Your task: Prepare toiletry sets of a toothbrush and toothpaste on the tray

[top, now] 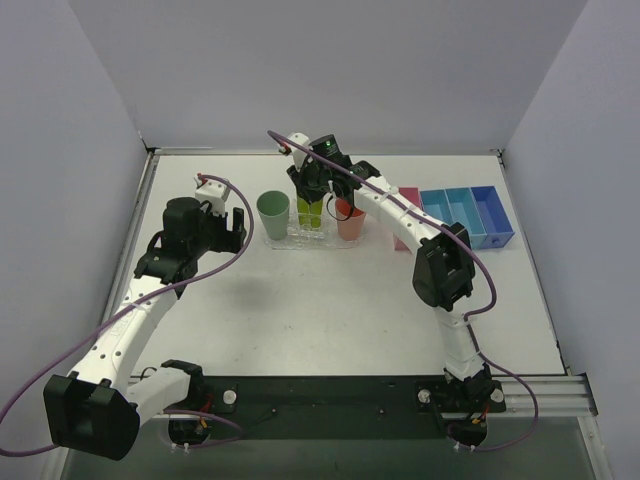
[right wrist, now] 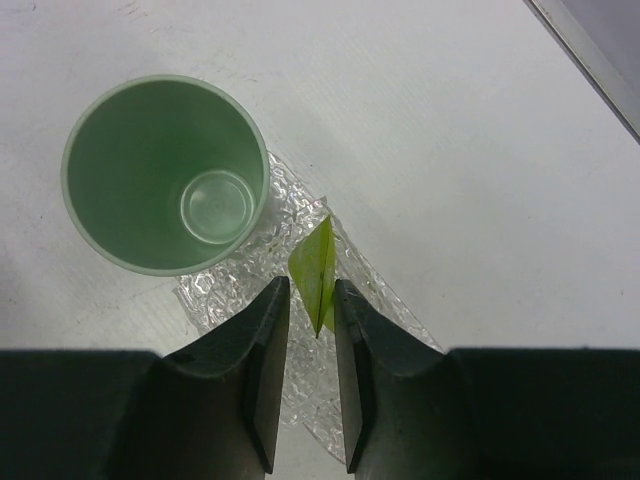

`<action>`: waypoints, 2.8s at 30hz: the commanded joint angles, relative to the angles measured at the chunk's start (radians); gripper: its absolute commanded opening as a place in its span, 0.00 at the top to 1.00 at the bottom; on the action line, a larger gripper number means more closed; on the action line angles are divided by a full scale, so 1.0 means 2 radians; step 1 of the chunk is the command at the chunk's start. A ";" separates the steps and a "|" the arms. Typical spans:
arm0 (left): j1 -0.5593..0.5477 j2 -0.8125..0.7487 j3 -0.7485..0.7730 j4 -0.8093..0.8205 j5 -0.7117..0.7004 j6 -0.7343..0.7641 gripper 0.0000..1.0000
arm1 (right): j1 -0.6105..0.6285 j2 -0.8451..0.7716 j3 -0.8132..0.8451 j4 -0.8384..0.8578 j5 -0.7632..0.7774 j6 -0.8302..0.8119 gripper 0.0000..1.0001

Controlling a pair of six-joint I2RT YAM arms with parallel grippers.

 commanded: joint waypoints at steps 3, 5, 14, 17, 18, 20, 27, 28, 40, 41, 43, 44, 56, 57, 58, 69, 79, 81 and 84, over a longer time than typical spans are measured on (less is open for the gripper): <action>-0.002 -0.004 0.022 0.008 -0.002 0.004 0.13 | -0.002 -0.014 0.019 0.011 -0.016 0.007 0.75; -0.003 -0.004 0.022 0.008 -0.001 0.004 0.13 | -0.002 -0.021 0.016 0.010 -0.025 0.009 0.72; -0.003 -0.005 0.022 0.009 -0.002 0.003 0.13 | 0.001 -0.068 -0.005 0.018 -0.035 0.019 0.57; -0.002 -0.006 0.022 0.012 -0.001 0.000 0.13 | 0.000 -0.093 -0.026 0.021 -0.034 0.021 0.52; -0.001 -0.006 0.022 0.013 -0.001 -0.002 0.13 | 0.000 -0.100 -0.033 0.022 -0.034 0.022 0.52; -0.001 -0.009 0.022 0.016 0.003 -0.005 0.13 | 0.000 -0.126 -0.057 0.023 -0.032 0.022 0.50; 0.001 -0.014 0.016 0.034 0.014 -0.024 0.13 | -0.021 -0.243 -0.170 0.026 -0.023 0.048 0.50; 0.002 -0.017 0.014 0.036 0.016 -0.027 0.13 | -0.025 -0.258 -0.183 0.026 -0.023 0.052 0.50; 0.004 -0.013 0.004 0.047 0.038 -0.052 0.14 | -0.119 -0.437 -0.363 0.013 0.002 0.108 0.50; 0.004 -0.013 0.004 0.047 0.042 -0.056 0.14 | -0.150 -0.442 -0.372 0.013 0.001 0.133 0.50; 0.005 -0.013 0.002 0.049 0.047 -0.059 0.14 | -0.180 -0.451 -0.395 0.010 -0.010 0.154 0.51; 0.004 -0.013 0.001 0.049 0.050 -0.060 0.14 | -0.193 -0.454 -0.404 0.010 -0.010 0.164 0.52; -0.004 -0.006 0.001 0.051 0.060 -0.068 0.14 | -0.261 -0.427 -0.491 0.033 -0.003 0.192 0.58; -0.006 -0.006 0.001 0.049 0.061 -0.067 0.14 | -0.262 -0.418 -0.495 0.039 -0.002 0.192 0.59; -0.006 -0.010 0.000 0.049 0.061 -0.067 0.14 | -0.263 -0.413 -0.496 0.042 -0.001 0.191 0.59; -0.020 -0.016 0.002 0.044 0.060 -0.063 0.14 | -0.270 -0.344 -0.475 0.068 0.063 0.180 0.62; -0.030 -0.020 0.003 0.036 0.047 -0.055 0.14 | -0.280 -0.311 -0.465 0.079 0.068 0.181 0.64; -0.031 -0.020 0.004 0.036 0.046 -0.055 0.14 | -0.280 -0.307 -0.464 0.082 0.067 0.182 0.64; -0.032 -0.018 0.004 0.035 0.044 -0.053 0.14 | -0.280 -0.299 -0.462 0.085 0.064 0.183 0.64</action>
